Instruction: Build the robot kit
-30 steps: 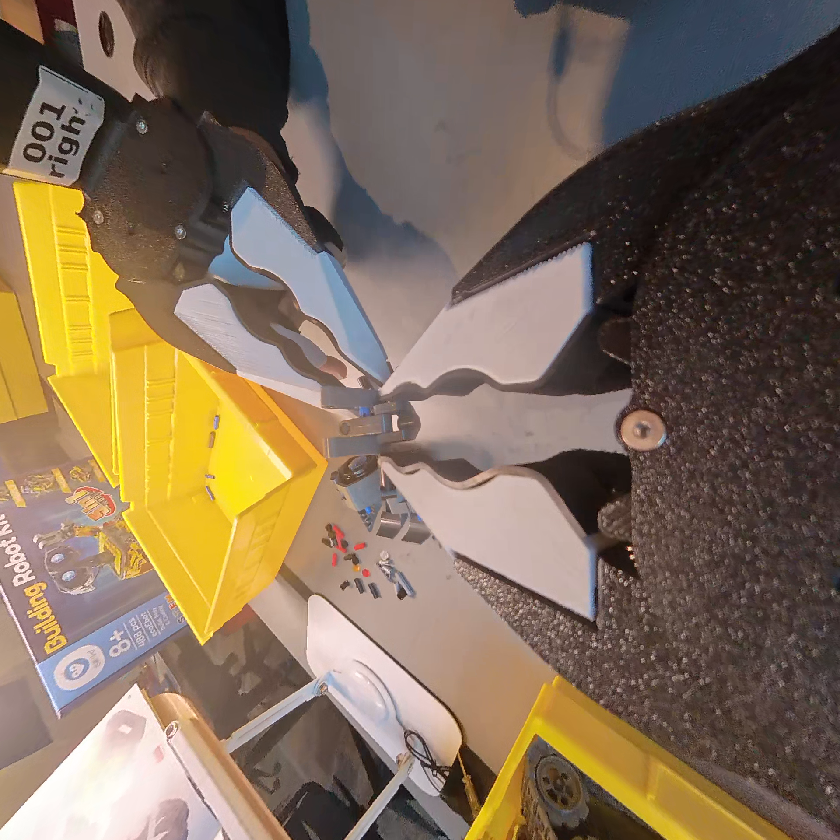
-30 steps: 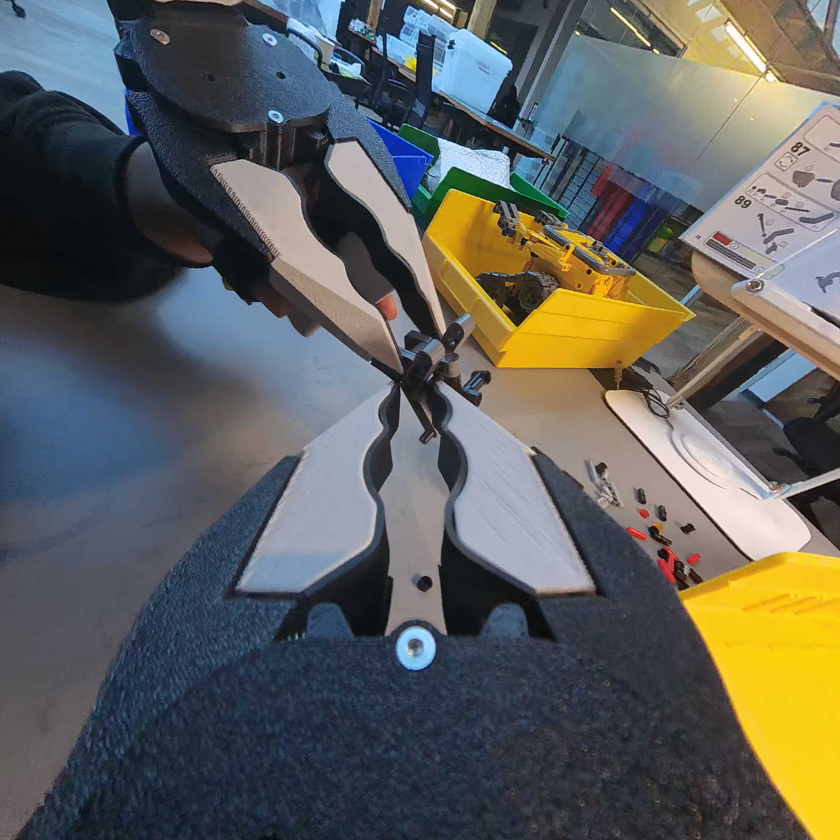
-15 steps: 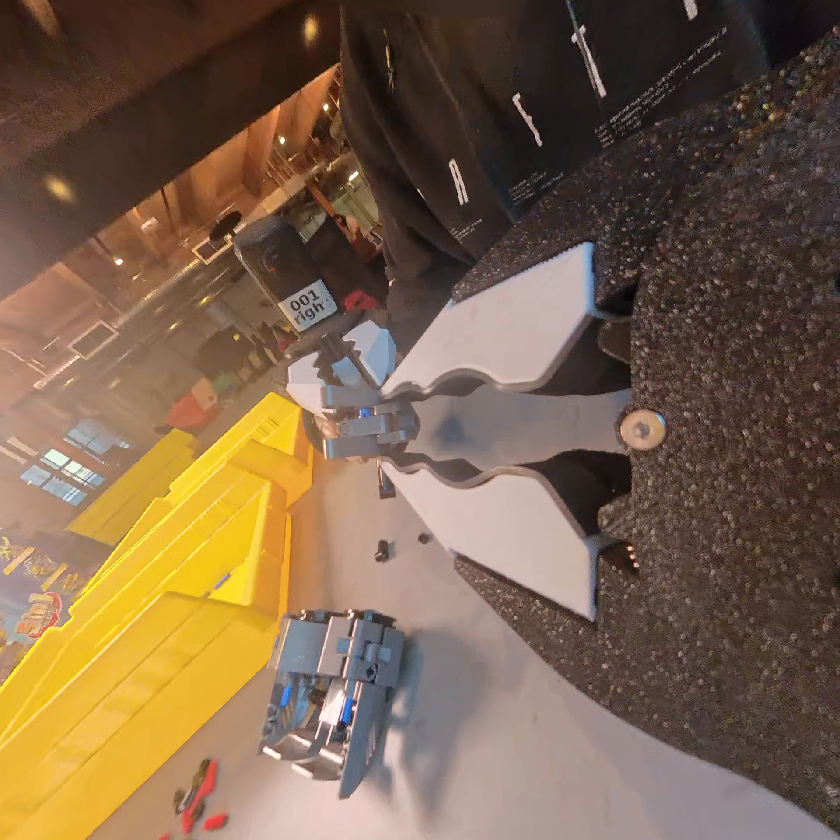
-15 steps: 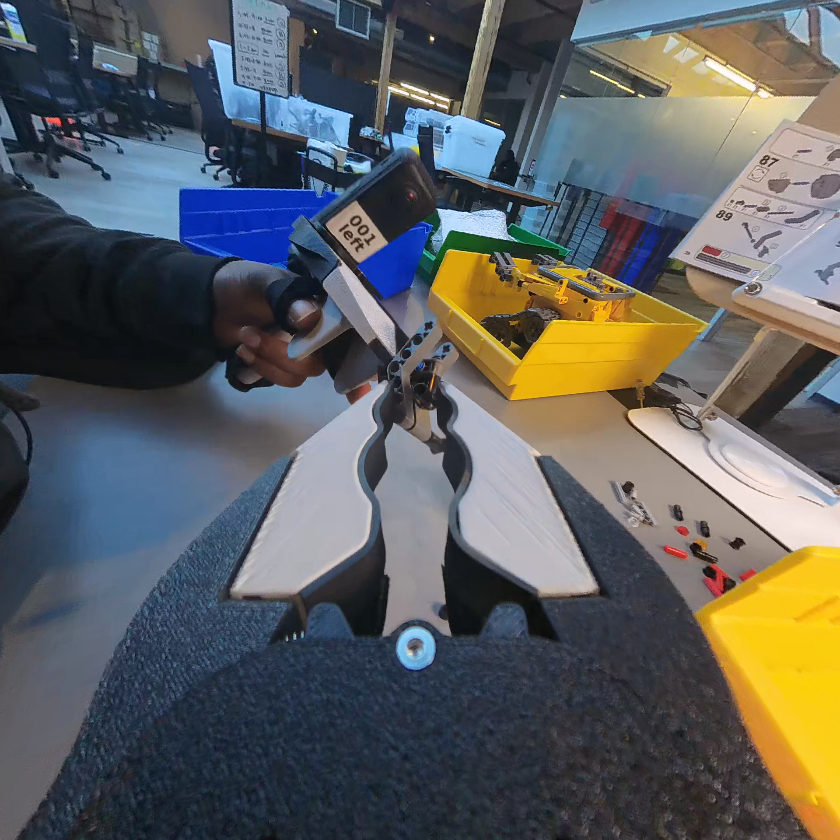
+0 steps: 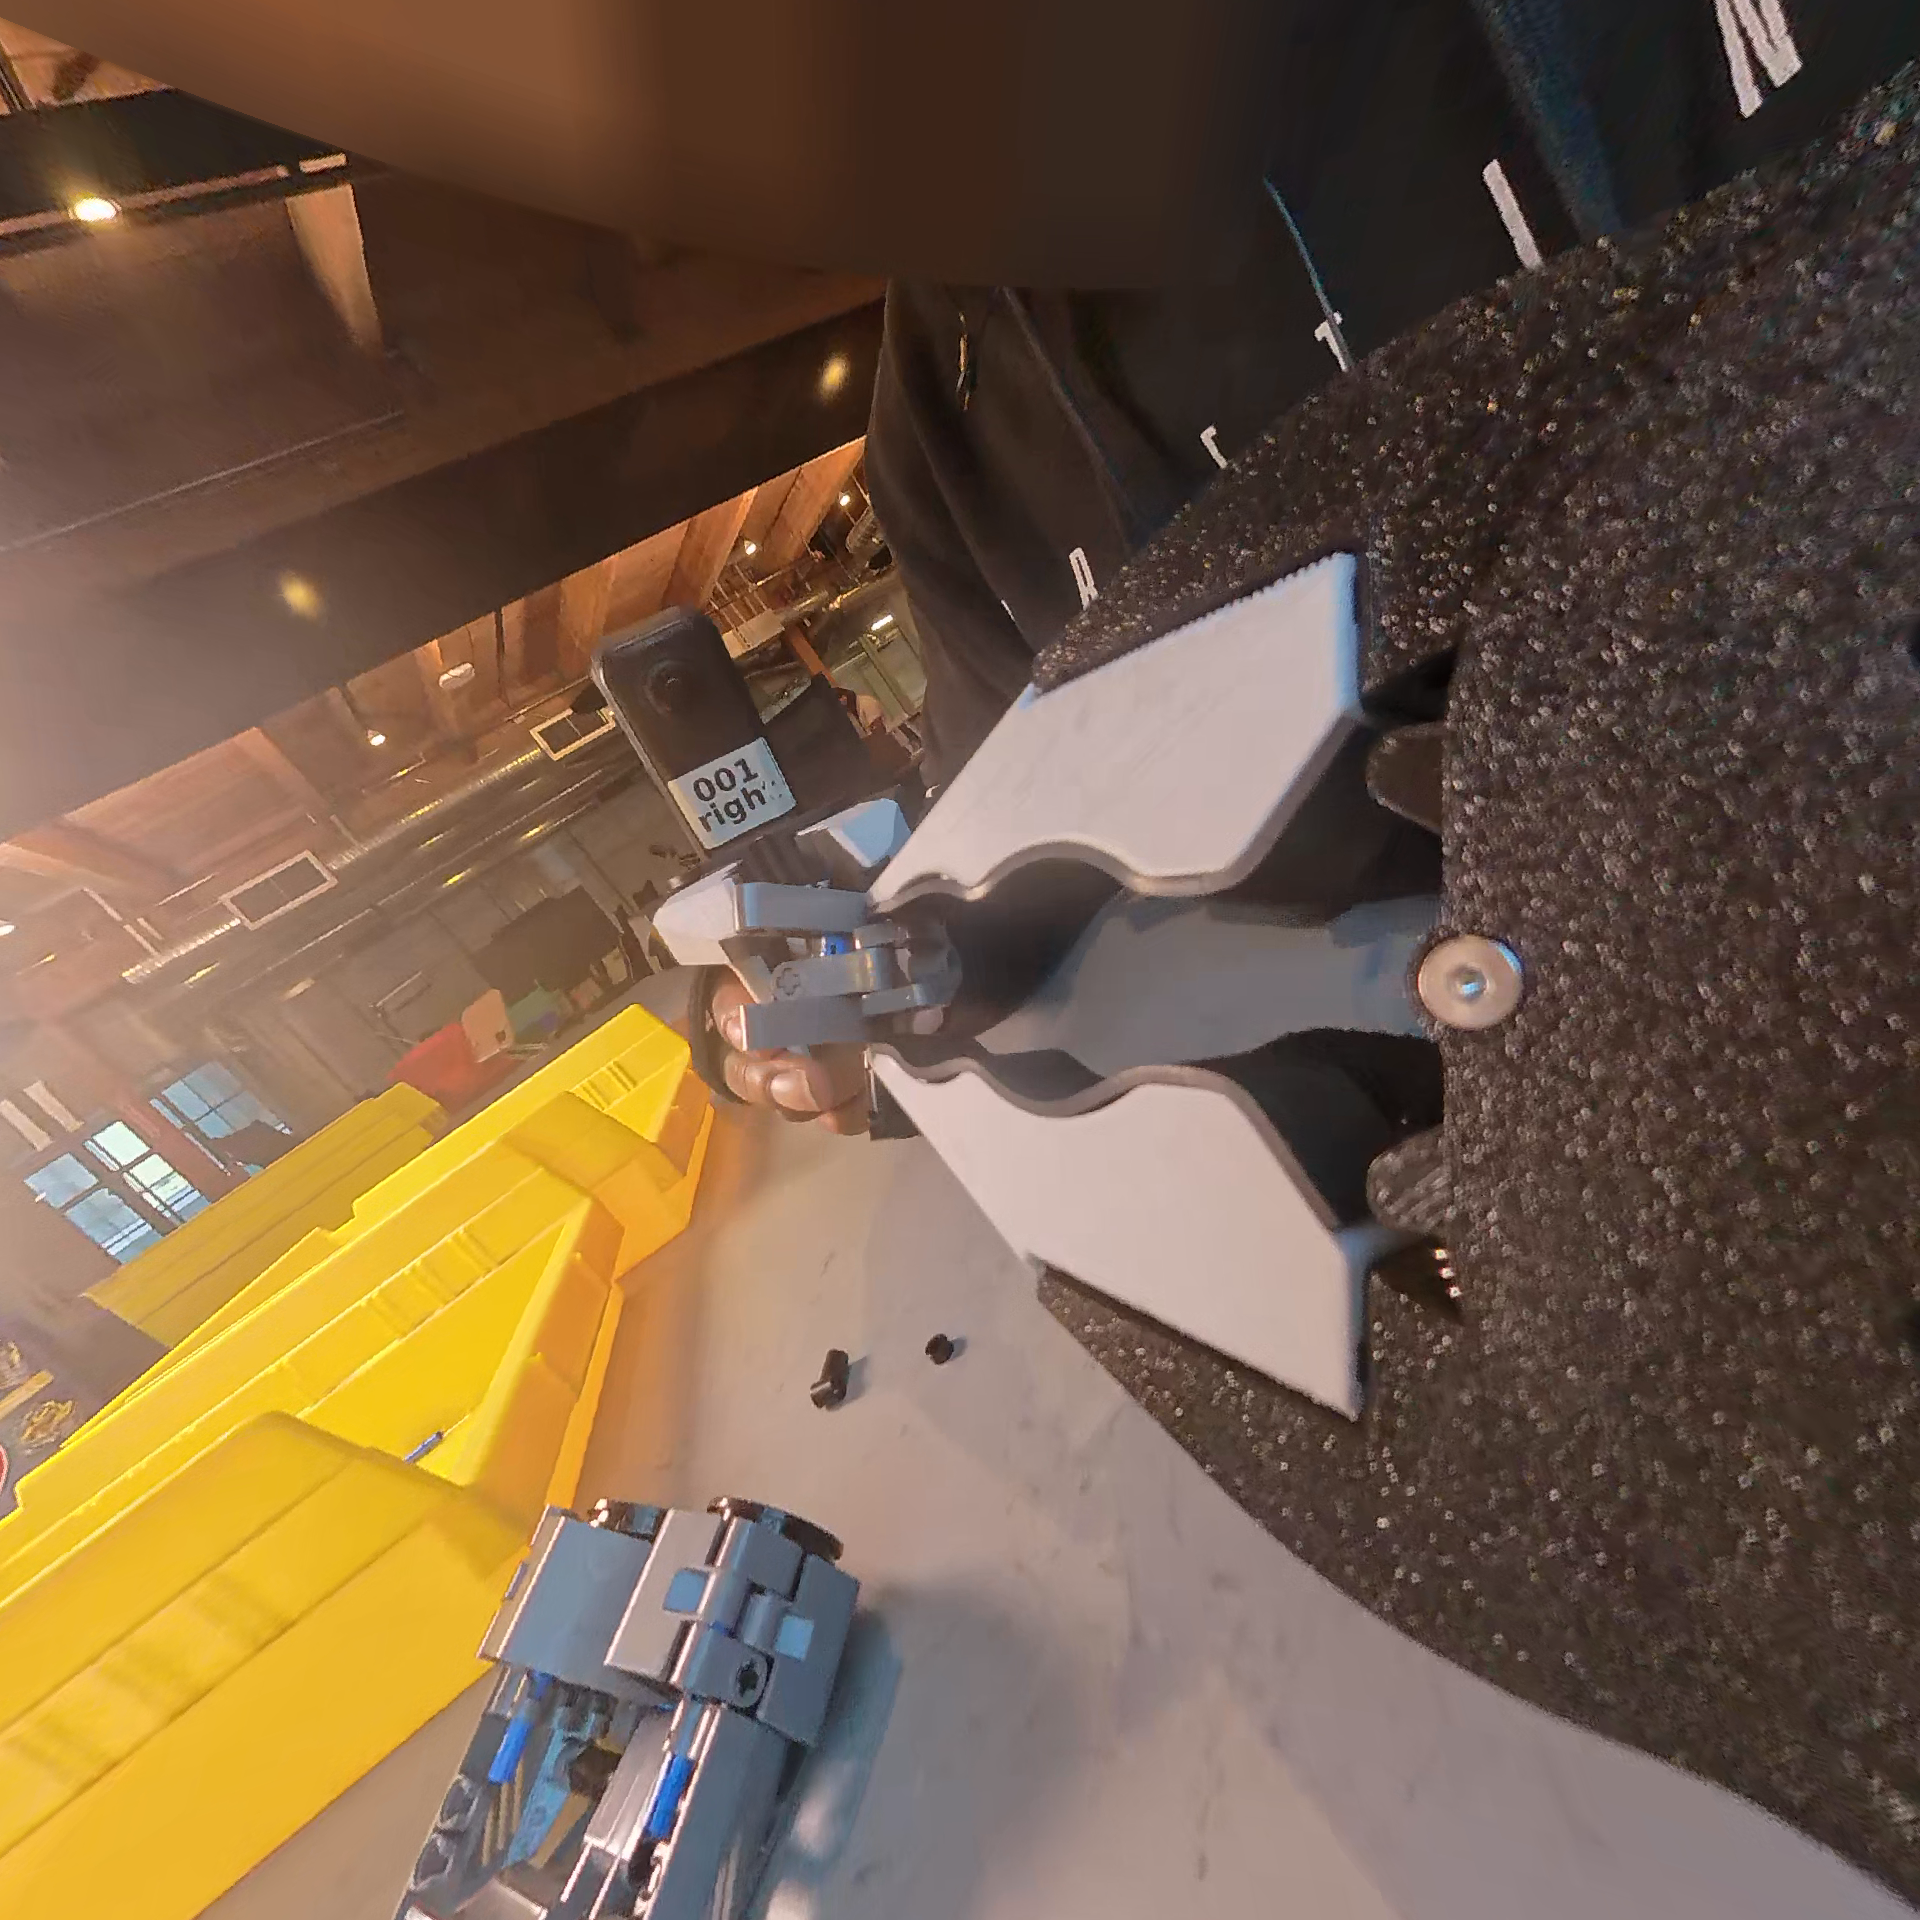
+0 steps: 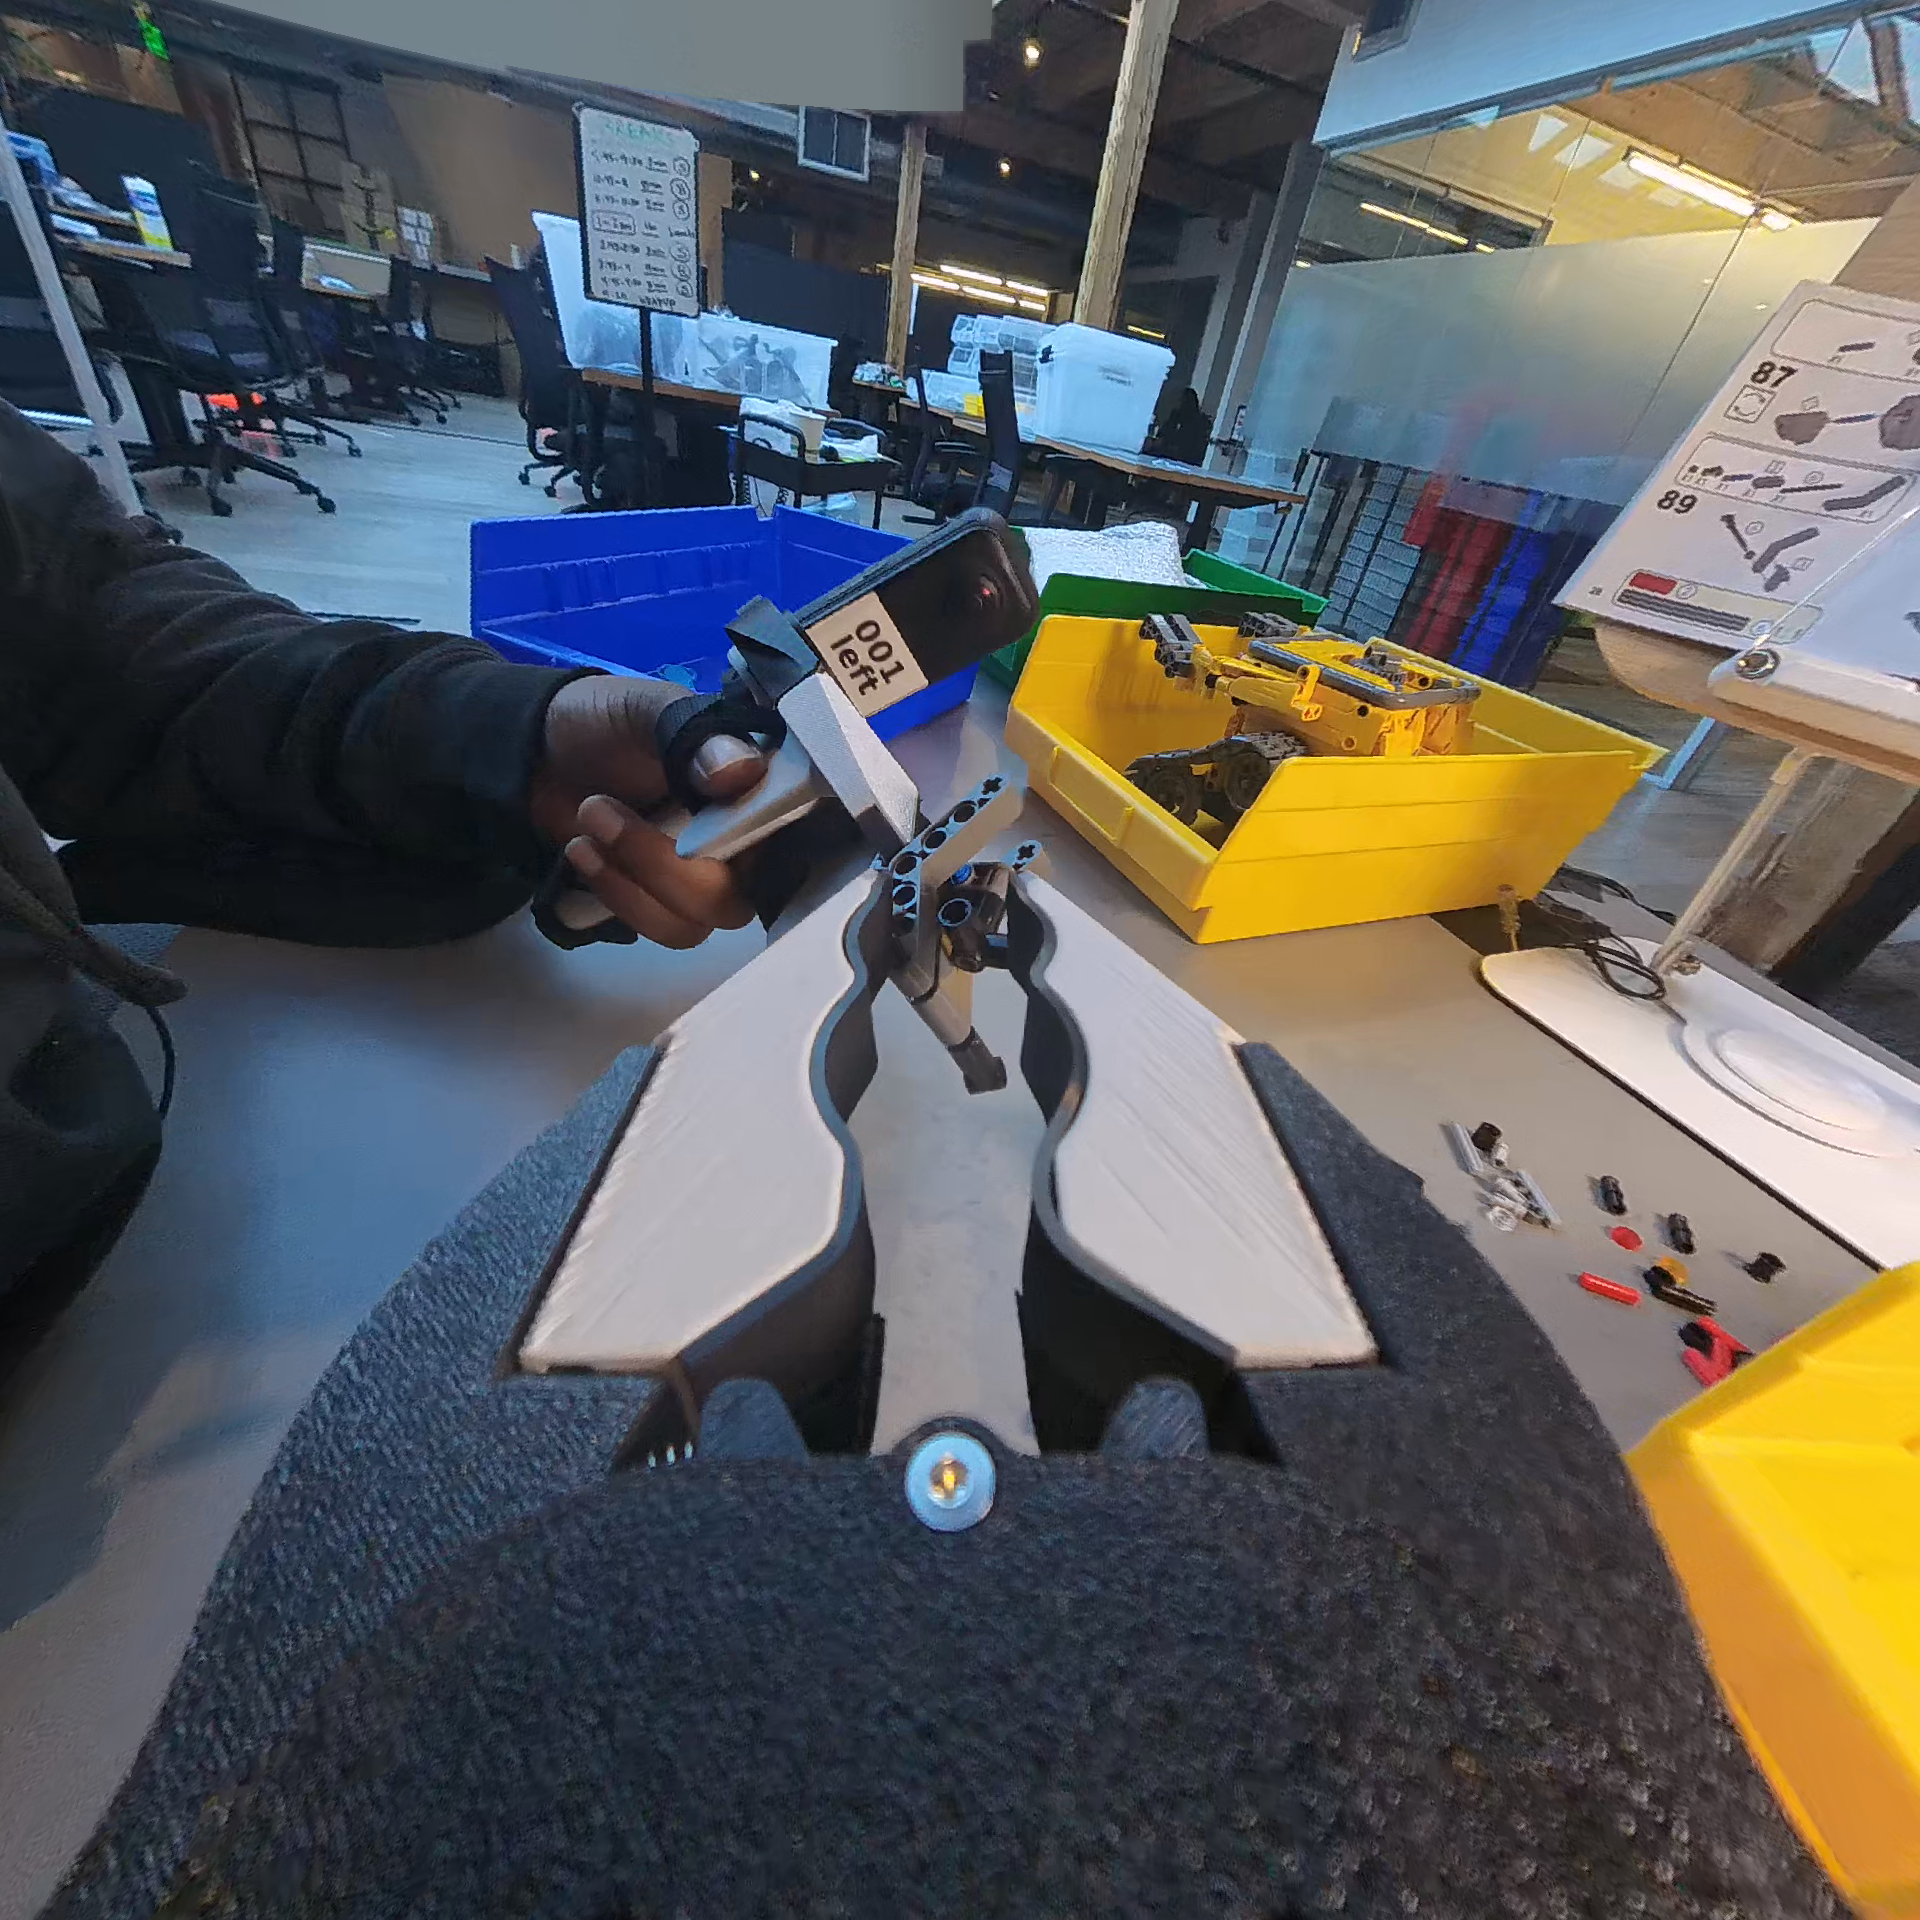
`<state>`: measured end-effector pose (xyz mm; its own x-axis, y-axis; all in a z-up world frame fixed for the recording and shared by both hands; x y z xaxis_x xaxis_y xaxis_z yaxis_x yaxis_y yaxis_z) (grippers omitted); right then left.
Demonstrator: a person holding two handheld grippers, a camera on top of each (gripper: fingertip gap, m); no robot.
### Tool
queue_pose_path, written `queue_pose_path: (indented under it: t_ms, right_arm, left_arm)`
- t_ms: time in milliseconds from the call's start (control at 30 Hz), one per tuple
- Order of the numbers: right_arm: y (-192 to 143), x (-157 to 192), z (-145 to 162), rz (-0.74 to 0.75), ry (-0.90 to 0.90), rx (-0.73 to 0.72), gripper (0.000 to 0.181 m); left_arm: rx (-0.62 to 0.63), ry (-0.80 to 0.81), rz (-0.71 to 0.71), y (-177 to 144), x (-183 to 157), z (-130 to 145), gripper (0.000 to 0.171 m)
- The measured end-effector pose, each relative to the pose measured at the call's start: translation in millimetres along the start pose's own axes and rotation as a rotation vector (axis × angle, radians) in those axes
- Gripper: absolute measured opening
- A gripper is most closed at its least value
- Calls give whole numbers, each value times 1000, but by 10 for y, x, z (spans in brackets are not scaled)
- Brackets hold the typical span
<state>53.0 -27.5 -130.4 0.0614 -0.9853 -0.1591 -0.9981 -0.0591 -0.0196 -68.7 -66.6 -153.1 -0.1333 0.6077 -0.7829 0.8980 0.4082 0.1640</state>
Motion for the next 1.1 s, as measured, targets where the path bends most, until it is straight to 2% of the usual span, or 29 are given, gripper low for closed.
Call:
queue_pose_path:
  t_ms: [200,533,700,1100]
  right_arm:
    - [16,13,29,-33,35,22,29]
    - [65,75,122,27,-165,122,30]
    - [80,62,143,64,-204,142,20]
    - [98,47,156,105,-218,165,16]
  left_arm:
    - [-23,-40,11,-29,32,-15,21]
    - [-12,-119,38,9,86,47,21]
    - [-13,-132,34,11,106,58,21]
    - [-18,-100,4,-3,133,45,22]
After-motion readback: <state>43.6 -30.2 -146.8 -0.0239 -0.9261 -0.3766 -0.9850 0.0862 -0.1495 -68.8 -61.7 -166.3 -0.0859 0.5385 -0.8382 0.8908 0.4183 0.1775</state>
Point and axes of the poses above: each gripper's, where its closed fingertips meet, y out along the fingers, z out of its underside, x = y × z across the jaws, the point moved 6 cm from there along -y, back along the fingers, and after that the axes turned 4 degrees about z, right-handed, at the moved point
